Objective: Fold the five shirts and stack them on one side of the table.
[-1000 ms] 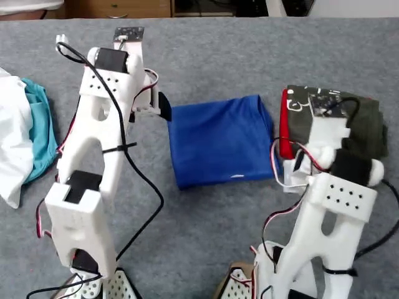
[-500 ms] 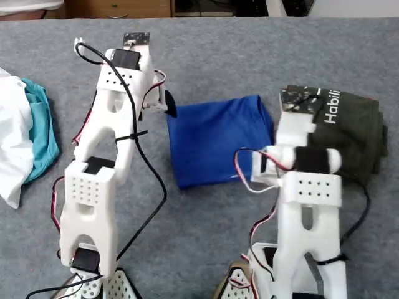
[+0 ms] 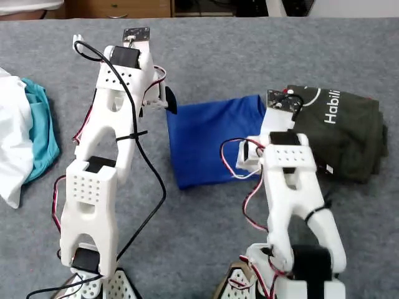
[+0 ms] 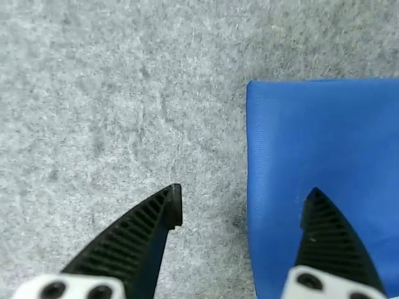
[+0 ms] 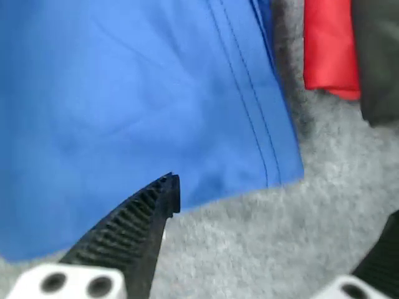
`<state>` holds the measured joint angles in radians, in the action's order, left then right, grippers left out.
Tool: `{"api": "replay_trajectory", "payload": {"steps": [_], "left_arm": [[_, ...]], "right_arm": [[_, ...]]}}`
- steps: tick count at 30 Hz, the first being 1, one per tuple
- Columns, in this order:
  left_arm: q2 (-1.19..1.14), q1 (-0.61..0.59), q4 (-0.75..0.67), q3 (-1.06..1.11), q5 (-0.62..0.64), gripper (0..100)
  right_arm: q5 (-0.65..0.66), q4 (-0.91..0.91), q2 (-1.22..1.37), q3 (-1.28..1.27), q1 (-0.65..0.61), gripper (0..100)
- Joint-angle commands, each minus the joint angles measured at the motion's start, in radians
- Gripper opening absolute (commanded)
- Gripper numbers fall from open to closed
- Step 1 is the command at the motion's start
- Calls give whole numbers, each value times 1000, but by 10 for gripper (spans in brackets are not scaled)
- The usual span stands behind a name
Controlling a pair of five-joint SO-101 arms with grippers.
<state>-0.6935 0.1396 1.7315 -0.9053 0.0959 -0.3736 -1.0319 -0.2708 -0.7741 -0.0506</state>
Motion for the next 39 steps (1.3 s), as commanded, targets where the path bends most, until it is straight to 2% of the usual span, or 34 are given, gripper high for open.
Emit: {"api": "replay_trajectory", "payload": {"steps": [1, 17, 25, 30, 35, 37, 39], "left_arm": [[22, 3, 11, -43, 6, 307], [16, -3, 12, -41, 5, 307], [16, -3, 12, -41, 5, 307], [16, -12, 12, -41, 5, 307], [15, -38, 23, -41, 3, 307], [16, -54, 26, -41, 3, 307], [22, -71, 26, -41, 3, 307]], "right_arm": [[-21, 97, 56, 1, -19, 473], [-21, 126, 397, 208, -19, 458], [-11, 132, 403, 222, -101, 261], [-8, 133, 403, 222, -105, 254], [61, 161, 403, 219, -105, 239], [66, 186, 403, 217, -104, 166], [66, 203, 403, 220, -104, 50]]}}
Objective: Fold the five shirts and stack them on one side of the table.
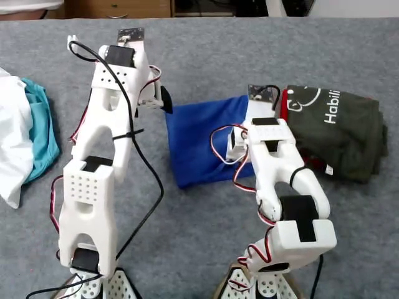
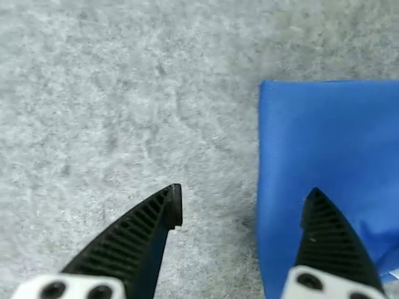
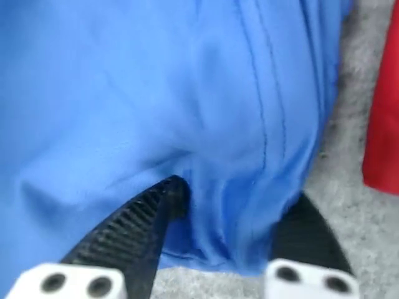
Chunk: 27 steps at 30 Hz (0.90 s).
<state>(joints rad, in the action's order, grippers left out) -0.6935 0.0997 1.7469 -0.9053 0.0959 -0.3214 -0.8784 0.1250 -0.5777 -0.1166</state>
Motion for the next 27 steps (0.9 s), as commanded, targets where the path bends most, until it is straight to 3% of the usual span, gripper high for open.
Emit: {"api": "replay_trajectory", "payload": {"steps": [1, 4, 11, 19, 27], "left_arm": [[24, -37, 11, -41, 3, 307], [24, -51, 11, -41, 3, 307], [24, -44, 11, -41, 3, 307], [24, -52, 11, -41, -26, 307], [24, -52, 11, -41, -25, 307]], "right_arm": [[11, 57, 7, 24, -38, 0], [8, 63, 7, 21, -36, 34], [52, 18, -18, 64, -36, 2], [293, -212, -99, 381, 58, 2], [562, -250, -97, 685, 206, 2]]}}
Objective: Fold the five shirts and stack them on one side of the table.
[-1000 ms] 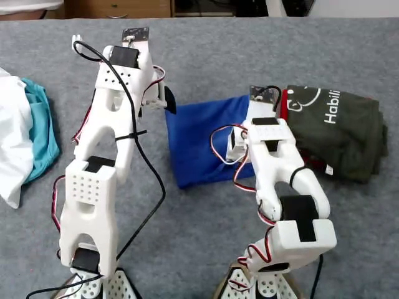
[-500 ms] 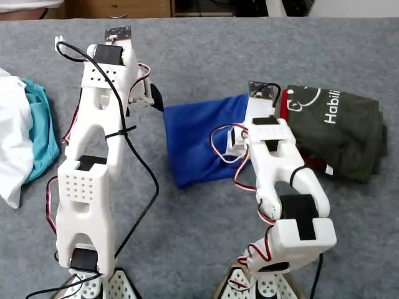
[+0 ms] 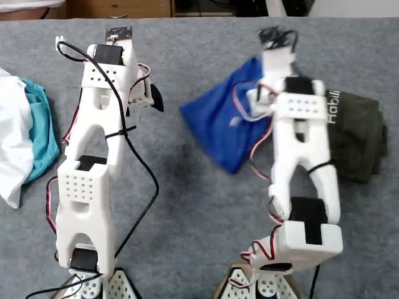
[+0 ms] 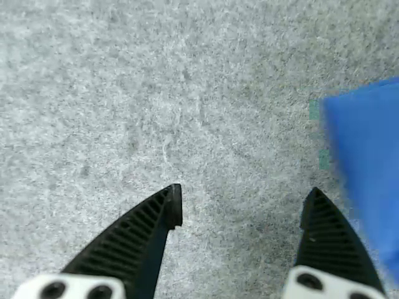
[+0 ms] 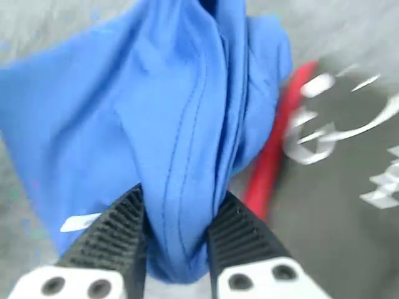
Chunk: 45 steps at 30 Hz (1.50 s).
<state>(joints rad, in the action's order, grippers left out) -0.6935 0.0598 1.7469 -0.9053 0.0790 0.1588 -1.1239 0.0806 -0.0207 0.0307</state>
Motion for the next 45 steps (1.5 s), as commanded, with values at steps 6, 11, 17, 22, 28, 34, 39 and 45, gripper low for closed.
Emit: {"api": "replay_trajectory", "payload": {"steps": [6, 11, 17, 22, 28, 34, 39, 45], "left_arm": [[24, -11, 11, -44, -8, 307], [24, -11, 11, -44, -8, 307], [24, -3, 11, -46, -12, 307], [24, -2, 11, -49, -12, 307], [24, -2, 11, -49, -12, 307], [24, -8, 11, -46, -14, 307], [24, -11, 11, -41, -26, 307], [24, -21, 11, -41, -94, 306]], "right_arm": [[216, -5, 16, 237, 188, 2], [265, -11, 99, 289, 338, 2], [338, -26, 110, 271, 484, 2], [356, -26, 108, 252, 573, 2], [427, -18, 110, 137, 596, 2], [422, -35, 107, 105, 604, 110], [488, -147, 104, 145, 627, 379], [496, -313, 44, 311, 676, 242]]}}
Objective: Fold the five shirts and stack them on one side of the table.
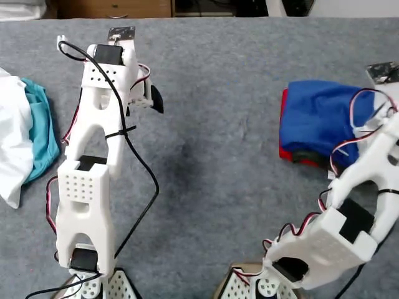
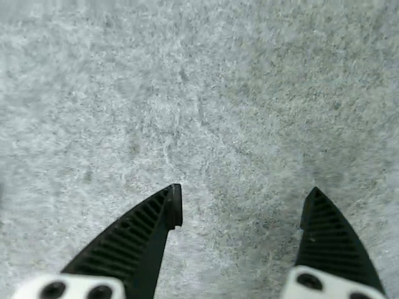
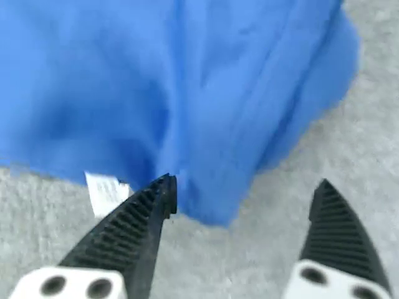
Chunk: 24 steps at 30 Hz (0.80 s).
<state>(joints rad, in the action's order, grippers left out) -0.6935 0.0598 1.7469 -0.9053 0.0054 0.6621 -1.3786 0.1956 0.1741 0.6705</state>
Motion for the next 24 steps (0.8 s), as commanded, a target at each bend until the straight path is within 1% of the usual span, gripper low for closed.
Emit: {"api": "replay_trajectory", "payload": {"steps": [1, 4, 6, 8, 10, 13, 16, 19, 22, 24], "left_arm": [[25, -26, 11, -41, -20, 306], [25, -34, 12, -41, -20, 306], [25, -32, 12, -40, -20, 306], [25, -28, 12, -40, -20, 306], [25, -28, 12, -40, -20, 306], [25, -35, 12, -40, -21, 306], [25, -49, 12, -40, -23, 306], [25, -63, 12, -40, -25, 306], [25, -64, 12, -40, -26, 306], [25, -61, 12, -40, -26, 306]], "right_arm": [[-32, -72, -90, 157, 44, 192], [-109, -61, -107, 240, 38, 0], [-152, -35, -77, 251, -5, 31], [-180, -2, -12, 236, -45, 4], [-207, 48, 81, 237, -76, 5], [-250, 150, 236, 283, -74, 3], [-250, 169, 375, 381, -30, 3], [-195, 170, 496, 509, 22, 3], [-97, 166, 619, 598, 25, 3], [-55, 164, 687, 641, 8, 3]]}}
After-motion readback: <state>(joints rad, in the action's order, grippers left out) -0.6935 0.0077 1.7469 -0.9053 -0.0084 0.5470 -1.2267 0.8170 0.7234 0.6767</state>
